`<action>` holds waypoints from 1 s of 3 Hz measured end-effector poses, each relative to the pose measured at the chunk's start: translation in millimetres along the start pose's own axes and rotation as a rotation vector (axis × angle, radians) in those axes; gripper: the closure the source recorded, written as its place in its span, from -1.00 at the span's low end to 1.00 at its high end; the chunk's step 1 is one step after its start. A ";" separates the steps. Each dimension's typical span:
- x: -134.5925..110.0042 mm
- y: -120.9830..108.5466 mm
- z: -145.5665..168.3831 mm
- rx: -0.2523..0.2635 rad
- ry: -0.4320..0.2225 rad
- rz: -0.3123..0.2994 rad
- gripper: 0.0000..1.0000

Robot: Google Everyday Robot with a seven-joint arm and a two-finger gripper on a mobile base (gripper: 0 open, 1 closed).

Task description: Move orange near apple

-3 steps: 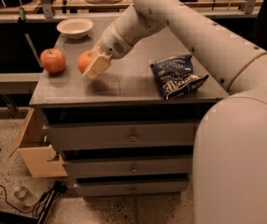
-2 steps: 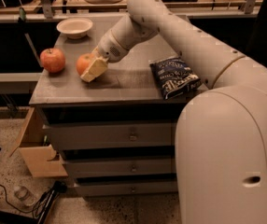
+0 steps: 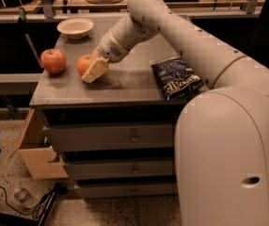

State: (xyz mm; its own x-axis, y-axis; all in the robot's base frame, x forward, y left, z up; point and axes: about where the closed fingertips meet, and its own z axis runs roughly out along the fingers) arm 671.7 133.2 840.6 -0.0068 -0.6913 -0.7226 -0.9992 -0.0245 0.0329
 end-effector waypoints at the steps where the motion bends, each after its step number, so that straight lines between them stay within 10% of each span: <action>1: -1.3 0.1 -1.2 0.000 0.000 0.000 -0.41; 3: -1.4 0.5 1.5 -0.005 0.001 0.000 -1.00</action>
Offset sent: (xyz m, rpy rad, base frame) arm 0.0000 0.0001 0.0016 0.0000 0.0001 0.0001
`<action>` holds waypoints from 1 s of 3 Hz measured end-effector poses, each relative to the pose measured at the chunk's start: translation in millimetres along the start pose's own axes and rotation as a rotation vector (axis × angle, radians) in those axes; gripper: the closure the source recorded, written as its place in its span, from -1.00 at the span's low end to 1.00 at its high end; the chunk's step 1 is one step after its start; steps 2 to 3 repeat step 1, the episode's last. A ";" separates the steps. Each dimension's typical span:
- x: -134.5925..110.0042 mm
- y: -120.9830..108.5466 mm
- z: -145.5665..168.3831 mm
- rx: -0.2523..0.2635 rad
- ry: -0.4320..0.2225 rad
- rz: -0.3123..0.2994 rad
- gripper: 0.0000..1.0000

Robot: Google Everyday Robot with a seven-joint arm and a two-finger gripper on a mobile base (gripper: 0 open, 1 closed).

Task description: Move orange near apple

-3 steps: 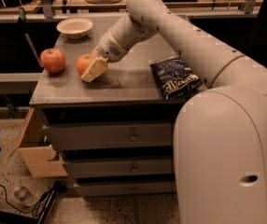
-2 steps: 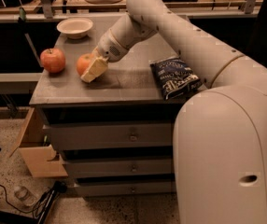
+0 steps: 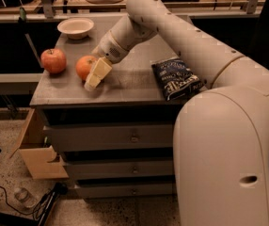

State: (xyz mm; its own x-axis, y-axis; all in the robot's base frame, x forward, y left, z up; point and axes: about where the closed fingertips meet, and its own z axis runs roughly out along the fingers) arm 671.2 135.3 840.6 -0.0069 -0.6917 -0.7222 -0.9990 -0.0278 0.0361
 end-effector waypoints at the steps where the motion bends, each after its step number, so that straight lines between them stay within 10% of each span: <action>1: 0.0 0.0 0.1 0.000 0.000 0.000 -1.00; 3: 0.0 0.0 0.1 0.000 0.000 0.000 -1.00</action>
Offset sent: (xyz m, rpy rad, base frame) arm 0.0000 0.0000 0.0000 0.0000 0.0000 0.0000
